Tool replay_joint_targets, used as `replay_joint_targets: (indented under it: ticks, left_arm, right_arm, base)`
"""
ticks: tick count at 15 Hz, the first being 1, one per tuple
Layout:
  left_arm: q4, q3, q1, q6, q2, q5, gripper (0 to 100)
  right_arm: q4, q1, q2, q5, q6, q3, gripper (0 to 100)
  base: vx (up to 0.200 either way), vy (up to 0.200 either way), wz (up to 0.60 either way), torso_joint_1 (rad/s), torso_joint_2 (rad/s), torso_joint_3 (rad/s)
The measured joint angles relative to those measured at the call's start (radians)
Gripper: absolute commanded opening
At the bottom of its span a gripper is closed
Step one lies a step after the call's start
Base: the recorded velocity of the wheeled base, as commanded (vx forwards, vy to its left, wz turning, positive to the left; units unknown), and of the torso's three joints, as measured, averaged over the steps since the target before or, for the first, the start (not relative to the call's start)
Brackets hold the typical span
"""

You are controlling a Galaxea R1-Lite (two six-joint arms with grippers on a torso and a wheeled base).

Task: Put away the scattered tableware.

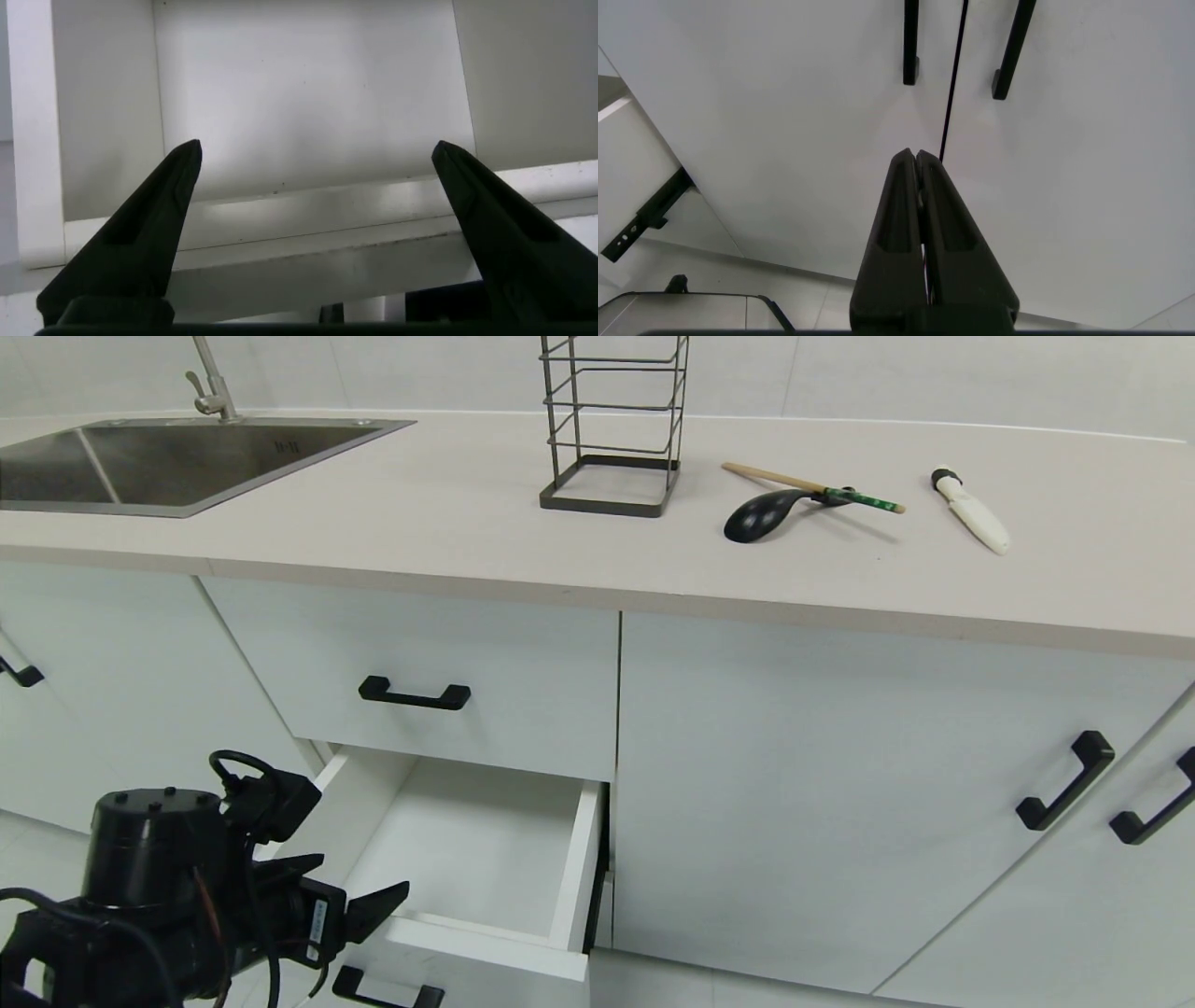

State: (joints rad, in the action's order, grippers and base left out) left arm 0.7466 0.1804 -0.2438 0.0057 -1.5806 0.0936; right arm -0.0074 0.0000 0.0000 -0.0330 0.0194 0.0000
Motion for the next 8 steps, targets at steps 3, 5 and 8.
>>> replay_joint_targets:
  ticks: [3, 5, 8]
  left_arm:
    - [-0.008, -0.021, 0.001, 0.004, 0.034, 0.002, 100]
    - [-0.007, -0.043, 0.001, 0.006, 0.056, 0.002, 100]
    - [0.000, -0.094, 0.001, 0.009, 0.101, 0.003, 100]
  right_arm:
    - [0.000, 0.000, 0.000, 0.000, 0.000, 0.000, 0]
    - [0.000, 0.000, 0.000, 0.000, 0.000, 0.000, 0]
    - [0.000, 0.000, 0.000, 0.000, 0.000, 0.000, 0]
  base:
    - [0.000, 0.000, 0.00, 0.000, 0.00, 0.000]
    - [0.000, 0.000, 0.00, 0.000, 0.00, 0.000]
    - [0.000, 0.000, 0.00, 0.000, 0.00, 0.000]
